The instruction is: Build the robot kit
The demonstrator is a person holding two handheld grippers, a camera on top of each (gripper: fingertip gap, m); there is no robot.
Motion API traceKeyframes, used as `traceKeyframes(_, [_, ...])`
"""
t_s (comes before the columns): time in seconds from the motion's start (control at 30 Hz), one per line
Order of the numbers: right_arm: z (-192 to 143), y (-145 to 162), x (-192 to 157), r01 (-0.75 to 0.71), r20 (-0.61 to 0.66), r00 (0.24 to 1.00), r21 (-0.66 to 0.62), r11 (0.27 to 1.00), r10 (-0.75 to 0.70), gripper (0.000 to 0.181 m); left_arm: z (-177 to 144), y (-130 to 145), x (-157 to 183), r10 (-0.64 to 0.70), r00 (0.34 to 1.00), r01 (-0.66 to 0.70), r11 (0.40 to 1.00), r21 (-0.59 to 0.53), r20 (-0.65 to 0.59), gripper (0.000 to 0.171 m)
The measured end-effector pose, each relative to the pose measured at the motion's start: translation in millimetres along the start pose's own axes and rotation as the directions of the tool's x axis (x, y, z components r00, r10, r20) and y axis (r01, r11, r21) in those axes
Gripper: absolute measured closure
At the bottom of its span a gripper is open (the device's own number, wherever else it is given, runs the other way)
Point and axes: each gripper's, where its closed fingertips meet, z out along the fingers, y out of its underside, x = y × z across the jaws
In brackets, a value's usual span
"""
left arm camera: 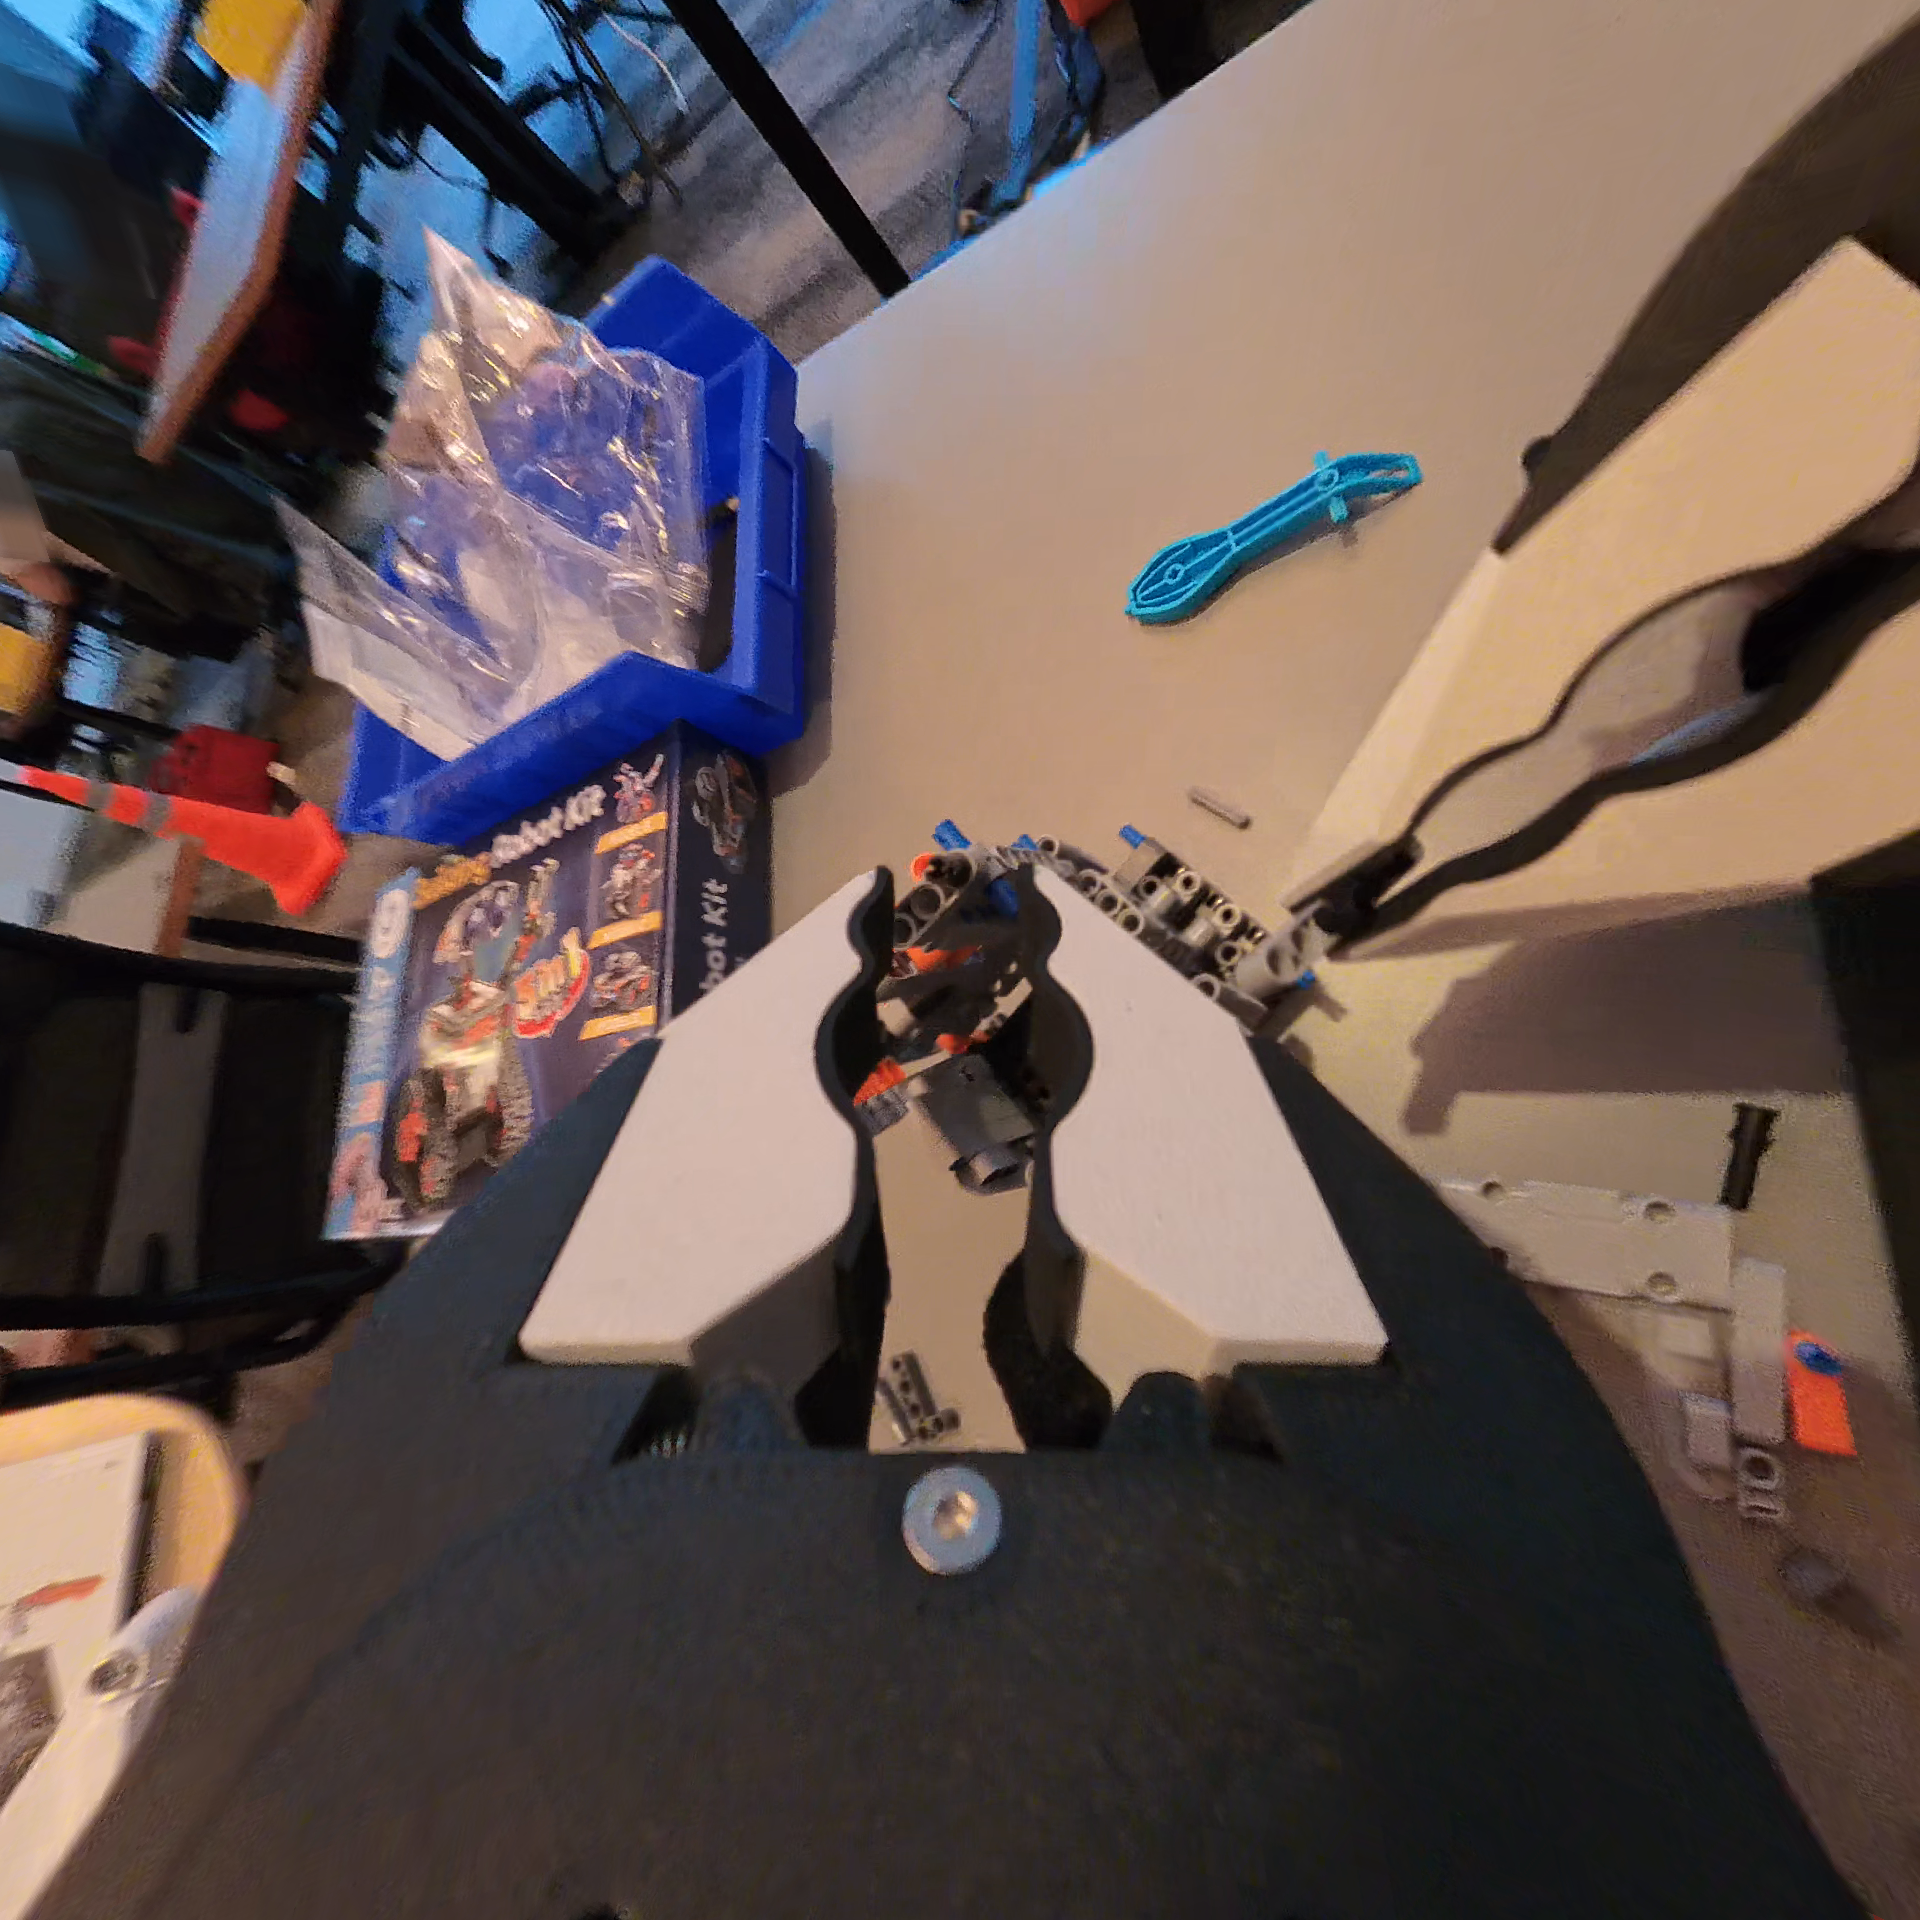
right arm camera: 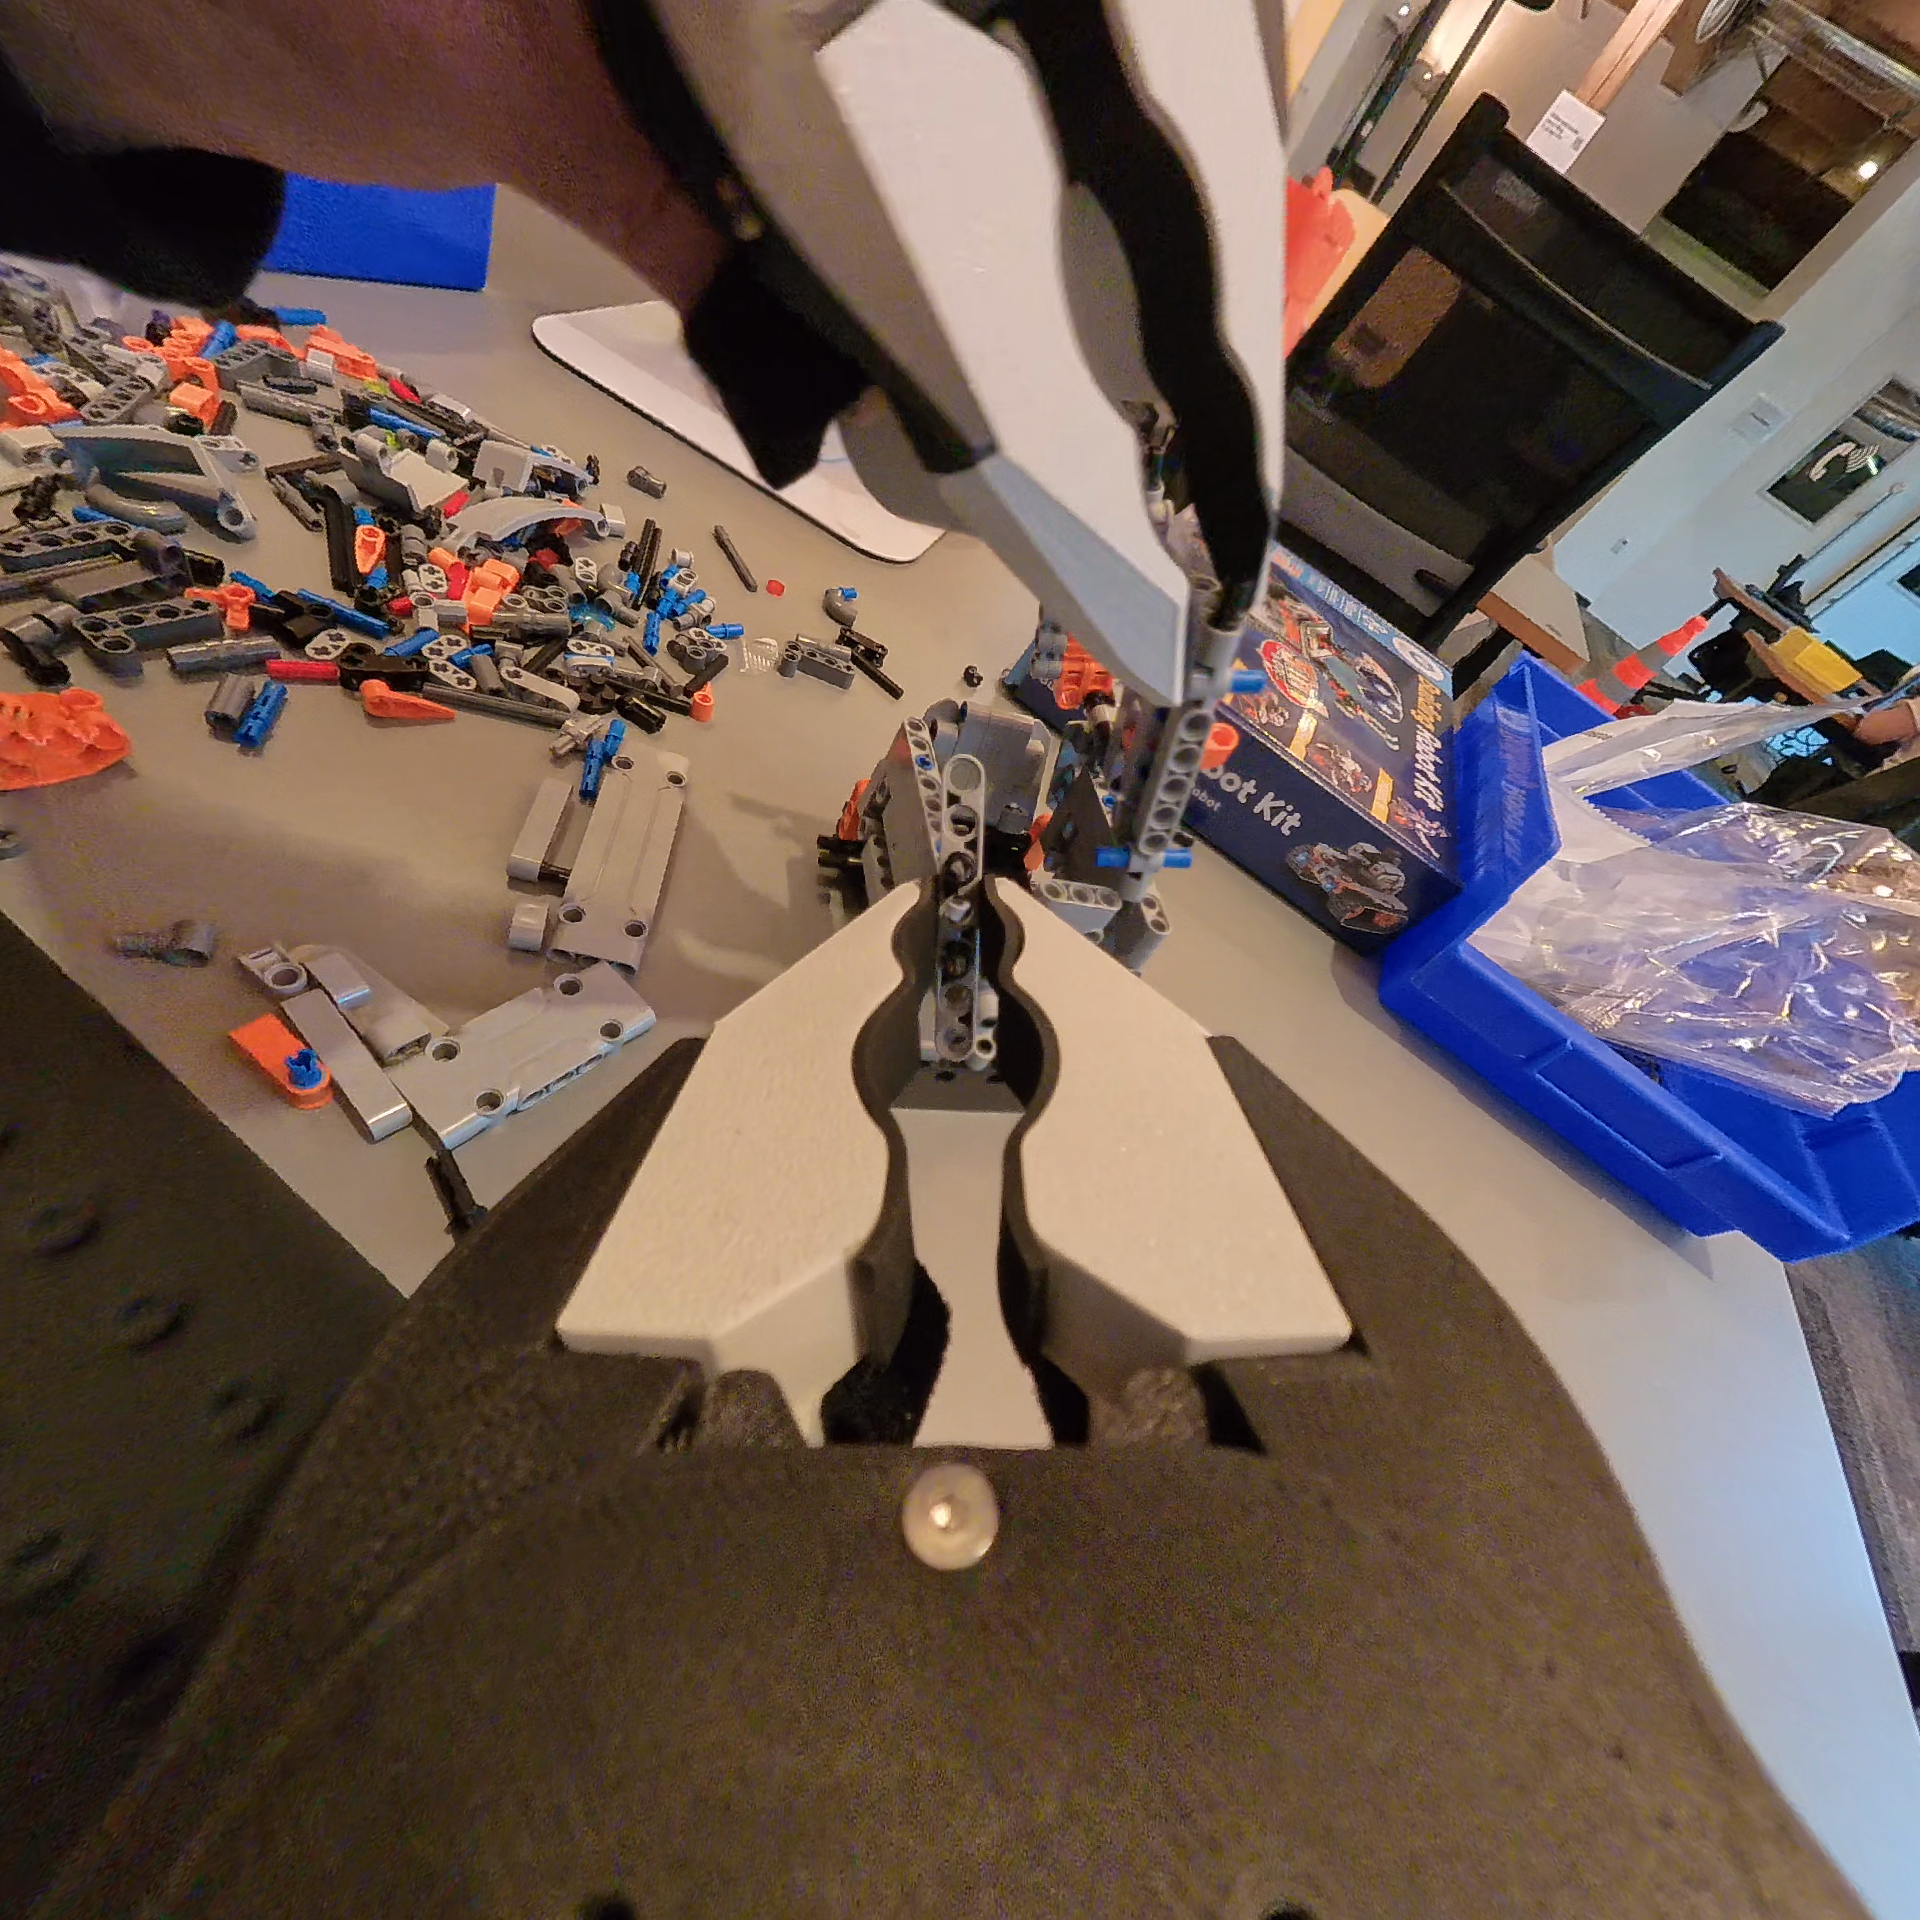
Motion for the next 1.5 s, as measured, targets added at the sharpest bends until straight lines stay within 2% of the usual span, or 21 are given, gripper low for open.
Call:
traceKeyframes(0.27, [0.9,1.5,-0.5,0.004,0.0,1.0,-0.008,1.0,-0.004,0.177,-16.1,13.6,20.7,0.196,0.959,-0.204,0.979,0.021,0.204,0.154])
traceKeyframes(0.47, [3.1,4.6,-1.1,0.004,0.005,1.0,-0.025,1.0,-0.004,0.176,-23.5,25.3,26.8,0.188,0.951,-0.201,0.979,0.027,0.246,0.154])
traceKeyframes(0.83, [5.7,8.4,-2.4,0.01,0.011,1.0,-0.045,0.999,-0.009,0.177,-27.6,35.4,28.5,0.14,0.959,-0.155,0.987,0.044,0.247,0.154])
traceKeyframes(1.03, [6.1,9.3,-1.6,0.003,0.011,1.0,-0.047,0.999,-0.002,0.177,-29.2,36.8,25.3,0.167,0.964,-0.18,0.983,0.045,0.205,0.149])
traceKeyframes(1.3, [4.6,8.3,1.7,-0.034,0.016,0.999,-0.03,0.999,0.034,0.177,-21.9,29.6,22.7,0.305,0.95,-0.304,0.952,-0.018,0.073,0.15])
traceKeyframes(1.5, [0.4,5.5,8.5,-0.09,0.021,0.996,0.004,0.996,0.09,0.177,-15.4,14.4,14.1,0.226,0.973,-0.228,0.973,-0.047,-0.04,0.151])
